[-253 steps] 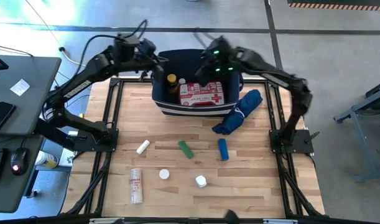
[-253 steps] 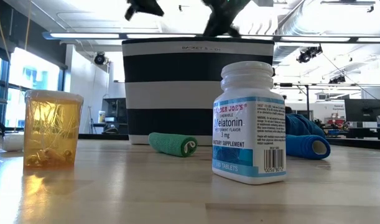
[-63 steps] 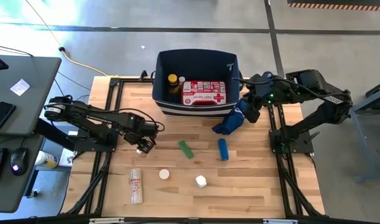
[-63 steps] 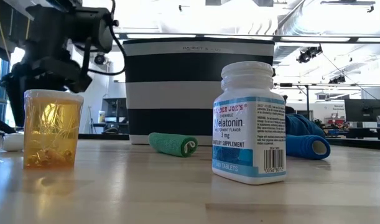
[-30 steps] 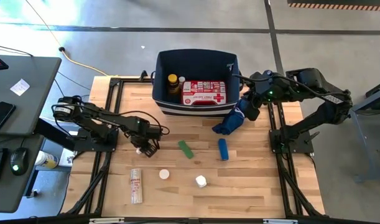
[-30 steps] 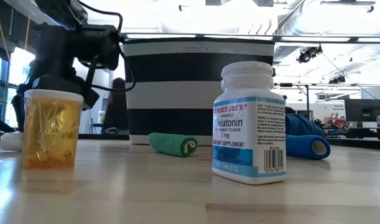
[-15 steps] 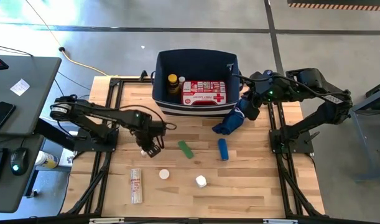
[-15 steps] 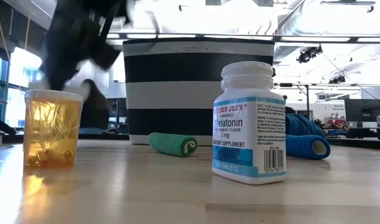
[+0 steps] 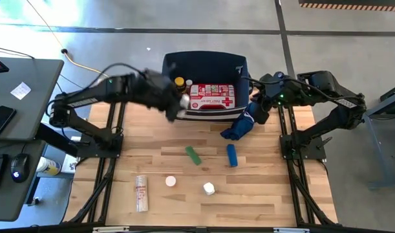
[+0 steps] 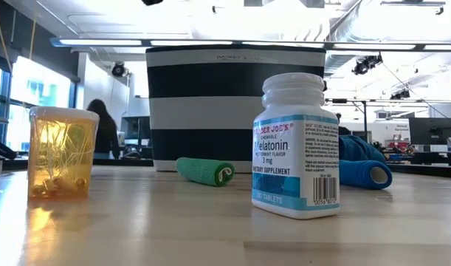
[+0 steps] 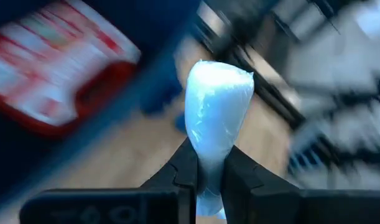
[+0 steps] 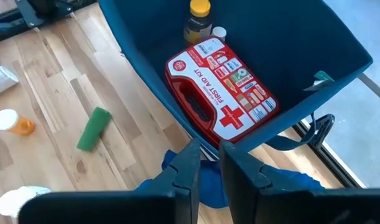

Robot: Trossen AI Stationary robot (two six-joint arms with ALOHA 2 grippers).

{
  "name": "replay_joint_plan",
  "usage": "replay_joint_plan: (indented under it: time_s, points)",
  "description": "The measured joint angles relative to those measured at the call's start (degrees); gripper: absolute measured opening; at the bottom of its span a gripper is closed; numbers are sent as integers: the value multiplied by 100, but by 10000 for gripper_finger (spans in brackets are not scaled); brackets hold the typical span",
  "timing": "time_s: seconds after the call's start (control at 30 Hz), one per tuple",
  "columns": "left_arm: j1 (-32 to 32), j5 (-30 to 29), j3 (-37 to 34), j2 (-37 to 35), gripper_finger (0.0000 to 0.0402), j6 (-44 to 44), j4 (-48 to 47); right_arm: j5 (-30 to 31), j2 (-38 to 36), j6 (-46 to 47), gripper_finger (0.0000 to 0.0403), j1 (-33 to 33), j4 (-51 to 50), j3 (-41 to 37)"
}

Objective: Pick & place medical supplies in basket/bin
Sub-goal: Put the white rolled gauze into the blue bin

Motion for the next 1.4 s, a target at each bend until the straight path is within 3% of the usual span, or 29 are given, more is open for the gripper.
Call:
replay_joint_plan:
  time_s: [0.1, 0.27, 0.57, 0.77, 0.97, 1.13, 1.4]
  points:
    - [581, -353, 101, 32, 75, -140, -40, 12, 0, 7, 49, 0, 95, 0]
    - [1458, -148, 97, 404, 73, -333, -241, 74, 0, 14, 44, 0, 320, 0]
    - [2020, 42, 93, 1321, 73, -446, -520, 93, 0, 168, 44, 0, 526, 0]
    - [2110, 101, 365, 1519, 77, -351, -671, 127, 1, 277, 39, 2, 566, 0]
    - [2110, -541, 1477, 1521, 73, 656, -952, 177, 0, 268, 44, -16, 566, 0]
    - [2108, -943, 2384, 2047, 73, 1628, -1695, 146, 0, 222, 42, -138, 591, 0]
    - [2063, -882, 2936, 3155, 79, 3494, -2443, -105, 2, 125, 43, -289, 651, 0]
